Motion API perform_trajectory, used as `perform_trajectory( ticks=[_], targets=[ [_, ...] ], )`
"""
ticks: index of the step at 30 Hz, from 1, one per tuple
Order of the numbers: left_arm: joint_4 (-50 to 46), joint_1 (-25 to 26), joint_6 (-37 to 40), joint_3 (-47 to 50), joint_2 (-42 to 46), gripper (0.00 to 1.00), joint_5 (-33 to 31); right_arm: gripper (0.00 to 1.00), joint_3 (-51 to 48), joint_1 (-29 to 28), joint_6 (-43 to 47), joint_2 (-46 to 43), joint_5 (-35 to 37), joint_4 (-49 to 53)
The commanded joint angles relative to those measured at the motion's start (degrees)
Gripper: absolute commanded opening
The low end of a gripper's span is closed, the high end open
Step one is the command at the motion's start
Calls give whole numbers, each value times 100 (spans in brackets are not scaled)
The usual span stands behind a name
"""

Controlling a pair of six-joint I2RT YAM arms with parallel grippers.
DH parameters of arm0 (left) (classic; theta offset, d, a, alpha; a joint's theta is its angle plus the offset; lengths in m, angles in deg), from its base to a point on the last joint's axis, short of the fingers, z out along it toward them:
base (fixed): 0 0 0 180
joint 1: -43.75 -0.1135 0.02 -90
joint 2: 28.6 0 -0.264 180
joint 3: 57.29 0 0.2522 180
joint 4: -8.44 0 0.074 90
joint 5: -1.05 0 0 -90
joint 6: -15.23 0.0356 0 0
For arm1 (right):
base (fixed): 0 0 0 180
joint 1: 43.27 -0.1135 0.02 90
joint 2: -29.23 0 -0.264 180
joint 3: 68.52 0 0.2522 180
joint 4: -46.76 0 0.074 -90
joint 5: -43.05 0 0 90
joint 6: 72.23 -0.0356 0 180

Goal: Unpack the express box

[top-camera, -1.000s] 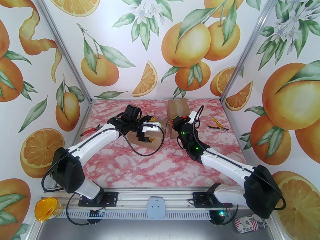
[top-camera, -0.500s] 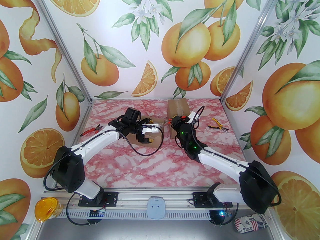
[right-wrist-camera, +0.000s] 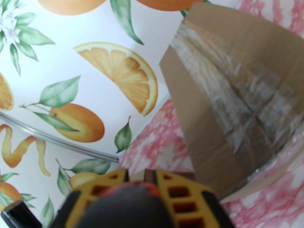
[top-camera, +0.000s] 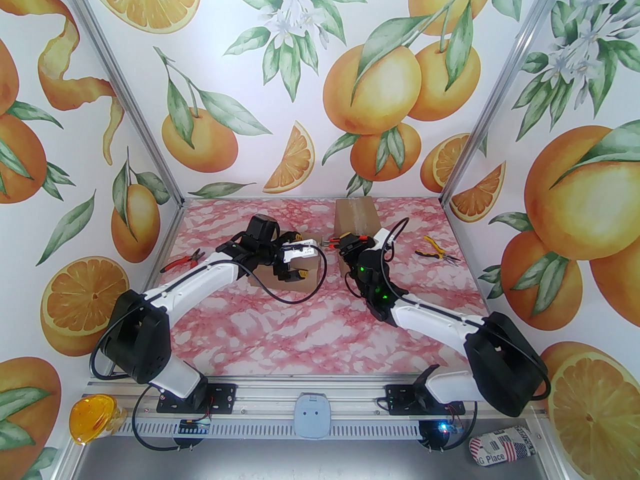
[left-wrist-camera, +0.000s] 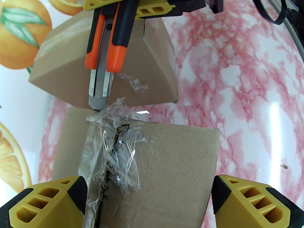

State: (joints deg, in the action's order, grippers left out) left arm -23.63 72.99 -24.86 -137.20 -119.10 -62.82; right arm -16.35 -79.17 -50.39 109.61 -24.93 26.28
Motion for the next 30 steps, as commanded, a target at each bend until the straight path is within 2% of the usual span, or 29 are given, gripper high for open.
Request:
perform_trajectory(
  ticks=[1, 9, 19, 25, 30],
  targets=[
    [445, -128, -185, 129, 6, 90, -308, 0, 6, -83, -360, -17, -508, -81],
    [723, -470, -743, 151, -27, 90, -76, 0, -56, -86, -489, -222, -795, 242],
    [583, -627, -843, -6, -79, 89, 272, 0, -225, 19, -448, -438, -1303, 752],
    [232, -606, -898, -256, -284, 86, 502, 0, -169, 163, -488, -498, -1711, 1041],
    [90, -297, -355, -295, -214, 90, 514, 0, -120, 166, -669, -241, -1816, 798]
  ],
)
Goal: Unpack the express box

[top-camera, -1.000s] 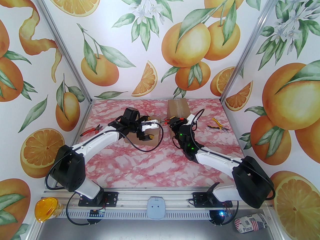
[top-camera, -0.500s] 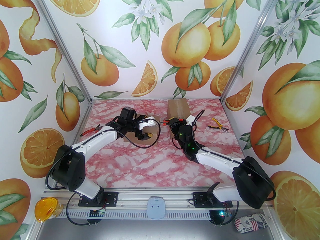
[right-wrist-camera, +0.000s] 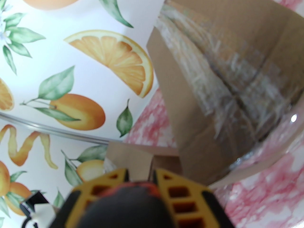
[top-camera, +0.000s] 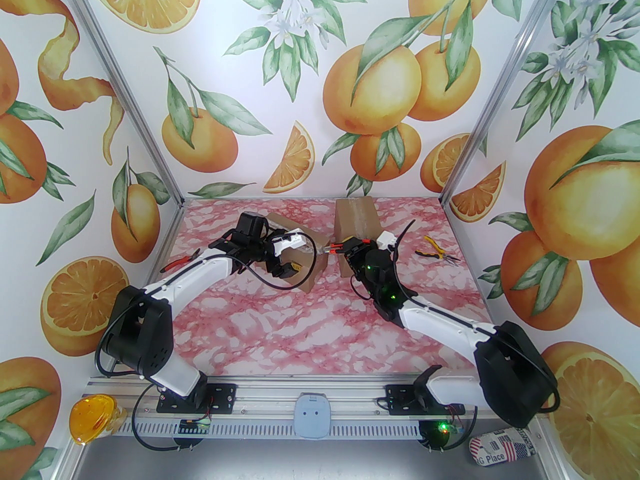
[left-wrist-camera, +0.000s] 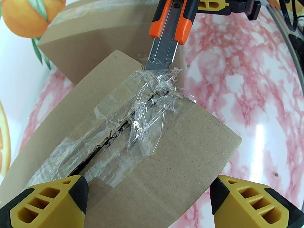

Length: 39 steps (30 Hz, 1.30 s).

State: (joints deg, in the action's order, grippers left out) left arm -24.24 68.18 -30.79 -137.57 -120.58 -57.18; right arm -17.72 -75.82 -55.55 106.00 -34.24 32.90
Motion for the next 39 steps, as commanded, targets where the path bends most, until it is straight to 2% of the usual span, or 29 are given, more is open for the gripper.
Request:
perform_trajectory(
  ticks=[1, 9, 17, 21, 25, 32, 39],
  targets=[
    [119, 249, 386, -265, -44, 90, -101, 0, 38, -158, -184, 161, -901, 86],
    [31, 346, 674, -438, -131, 92, -467, 0, 103, -8, -418, 199, -1513, 152],
    [-34, 71, 710, -461, -201, 91, -235, 0, 359, 498, -153, 33, -2958, 999],
    [-171, 6, 884, -444, -172, 91, -251, 0, 464, 744, 47, -70, -3379, 1423],
    [-200, -32, 892, -442, -165, 91, -250, 0, 478, 846, 125, -112, -3509, 1545],
    [-358, -103, 796, -629, -320, 90, -337, 0, 998, 1398, 935, 60, -4566, 2608],
    [-577, -183, 679, -763, -472, 89, -303, 0, 1415, 1796, 1606, 141, -5111, 3428]
  ],
)
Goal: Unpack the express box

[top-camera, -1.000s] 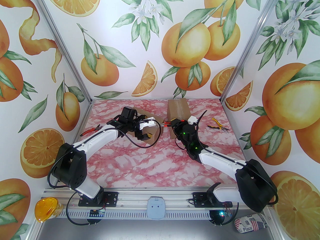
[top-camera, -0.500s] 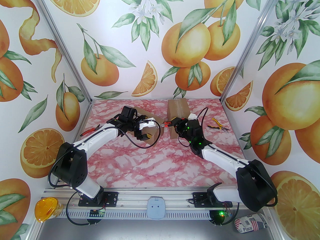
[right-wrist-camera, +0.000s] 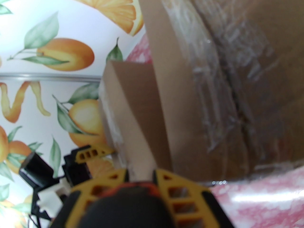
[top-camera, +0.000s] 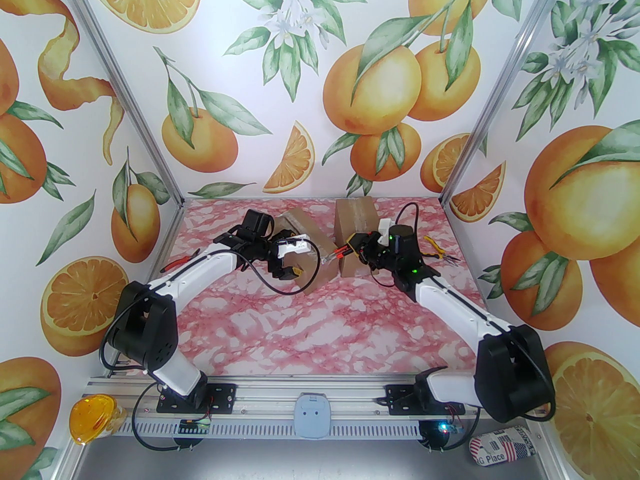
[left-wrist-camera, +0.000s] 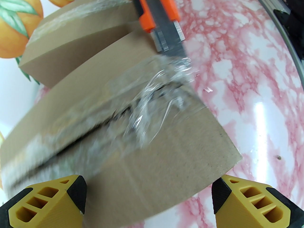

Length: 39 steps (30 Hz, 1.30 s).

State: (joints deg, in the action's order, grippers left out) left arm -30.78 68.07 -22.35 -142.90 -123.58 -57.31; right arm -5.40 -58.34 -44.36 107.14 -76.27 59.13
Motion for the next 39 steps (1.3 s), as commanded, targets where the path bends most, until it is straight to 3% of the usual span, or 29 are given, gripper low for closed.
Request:
perform_trajectory(
  ticks=[1, 6, 10, 20, 24, 27, 39],
  targets=[
    [36, -173, -167, -248, -195, 89, -289, 0, 212, 92, 543, 28, -941, 872],
    [23, -173, -179, -259, -194, 89, -214, 0, 215, 237, 614, 82, -1078, 903],
    [-45, -143, -123, -277, -102, 89, -116, 0, 130, 244, 485, -65, -781, 609],
    [-109, 327, -322, -372, -82, 88, -243, 0, -811, -578, -412, -854, 1423, -1742],
    [-116, 457, -517, -343, -39, 87, -203, 0, -742, -927, -204, -989, 2147, -1319],
    [-152, 514, -442, -320, 14, 87, -219, 0, -912, -1012, -222, -1090, 2680, -1564],
    [-338, 522, -43, -578, -131, 88, -289, 0, -613, -1330, 200, -717, 3602, -1694]
  ],
)
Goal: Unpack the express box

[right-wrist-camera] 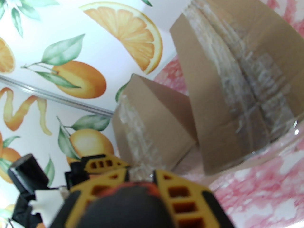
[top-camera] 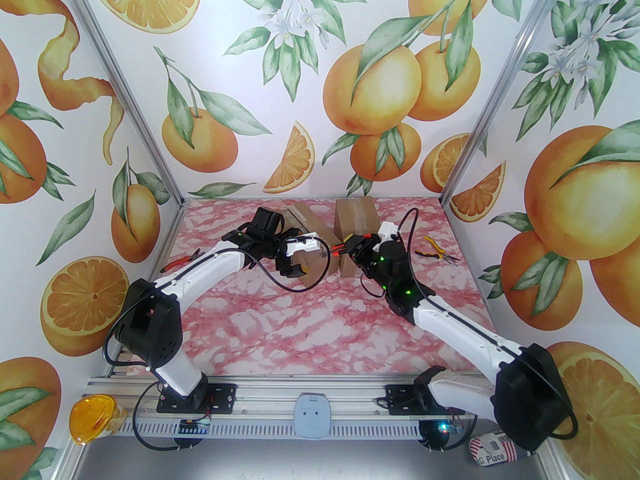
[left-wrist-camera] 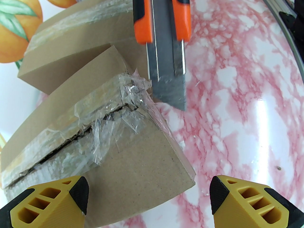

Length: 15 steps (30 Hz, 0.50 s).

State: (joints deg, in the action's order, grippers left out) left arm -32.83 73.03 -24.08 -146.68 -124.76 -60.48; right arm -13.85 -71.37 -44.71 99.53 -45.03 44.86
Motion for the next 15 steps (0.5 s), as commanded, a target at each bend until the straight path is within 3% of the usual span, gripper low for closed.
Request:
perform_trajectory(
  ticks=[1, 15],
  targets=[
    [-122, 25, 127, -197, -17, 88, 35, 0, 233, -32, 262, 65, 529, -297],
    [-80, 50, 48, -171, -123, 87, 94, 0, 364, -226, 532, 402, 789, -875]
  ],
)
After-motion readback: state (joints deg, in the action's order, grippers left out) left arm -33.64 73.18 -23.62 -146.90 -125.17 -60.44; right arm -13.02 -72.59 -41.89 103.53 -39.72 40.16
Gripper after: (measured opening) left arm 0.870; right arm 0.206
